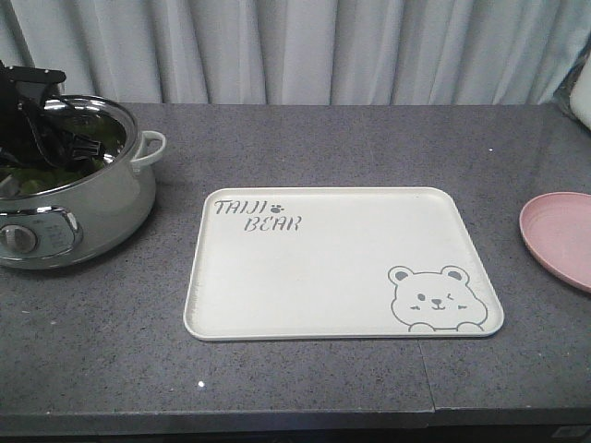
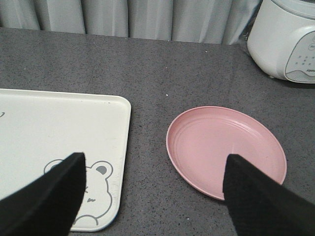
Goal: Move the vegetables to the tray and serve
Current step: 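Lower the left gripper into the pot and grasp a lettuce leaf, then lift the lettuce leaf out and carry it over the tray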
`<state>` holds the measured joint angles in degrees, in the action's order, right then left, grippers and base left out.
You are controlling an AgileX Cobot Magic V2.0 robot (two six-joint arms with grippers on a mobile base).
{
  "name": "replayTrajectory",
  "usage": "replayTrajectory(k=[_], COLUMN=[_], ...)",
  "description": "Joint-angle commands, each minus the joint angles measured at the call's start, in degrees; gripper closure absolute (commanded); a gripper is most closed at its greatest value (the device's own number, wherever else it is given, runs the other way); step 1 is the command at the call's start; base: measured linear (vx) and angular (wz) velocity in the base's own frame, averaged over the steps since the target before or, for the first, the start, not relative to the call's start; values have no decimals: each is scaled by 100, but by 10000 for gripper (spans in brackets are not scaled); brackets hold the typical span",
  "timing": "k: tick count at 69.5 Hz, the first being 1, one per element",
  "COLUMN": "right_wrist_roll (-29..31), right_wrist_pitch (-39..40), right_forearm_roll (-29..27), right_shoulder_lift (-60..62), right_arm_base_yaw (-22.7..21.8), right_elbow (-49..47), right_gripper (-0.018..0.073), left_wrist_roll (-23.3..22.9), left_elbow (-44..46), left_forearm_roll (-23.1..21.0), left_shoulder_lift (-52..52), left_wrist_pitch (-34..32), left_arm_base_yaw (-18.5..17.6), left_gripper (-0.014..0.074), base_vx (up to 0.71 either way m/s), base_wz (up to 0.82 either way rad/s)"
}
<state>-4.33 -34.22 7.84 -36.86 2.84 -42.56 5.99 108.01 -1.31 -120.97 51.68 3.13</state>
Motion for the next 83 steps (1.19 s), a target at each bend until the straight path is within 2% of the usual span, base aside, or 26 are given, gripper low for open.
replayTrajectory(k=[1,20,29,48,62,74,83], right_wrist_roll=[0,0,0,0,0,0,0], right_wrist_pitch=[385,380,380,380,380,380,380], right_forearm_roll=[101,101,101,101,101,101,101], right_shoulder_lift=[-37,-37,-37,-37,-37,-37,-37], right_arm_base_yaw=[-7,-7,-7,-7,-7,-7,-7], right_elbow=[-191,-191,-191,-191,-191,-191,-191], right_gripper=[-4,-4,-4,-4,-4,-4,-4], left_wrist_roll=[-6,-6,-14,-26,71,189,189], left_elbow=[171,171,171,171,-13,-539,-1082], left_forearm_roll=[-22,-27,-41,-156,-655,-685,-693], left_shoulder_lift=[242,261,354,1079,1798,2550,3067], left_wrist_pitch=[-157,-108,-3,205,338,198,-144], left_arm_base_yaw=[-4,-4,-4,-25,-52,-421,-907], left_gripper=[162,488,598,604,604,604,604], base_vx=[0,0,0,0,0,0,0], base_wz=[0,0,0,0,0,0,0])
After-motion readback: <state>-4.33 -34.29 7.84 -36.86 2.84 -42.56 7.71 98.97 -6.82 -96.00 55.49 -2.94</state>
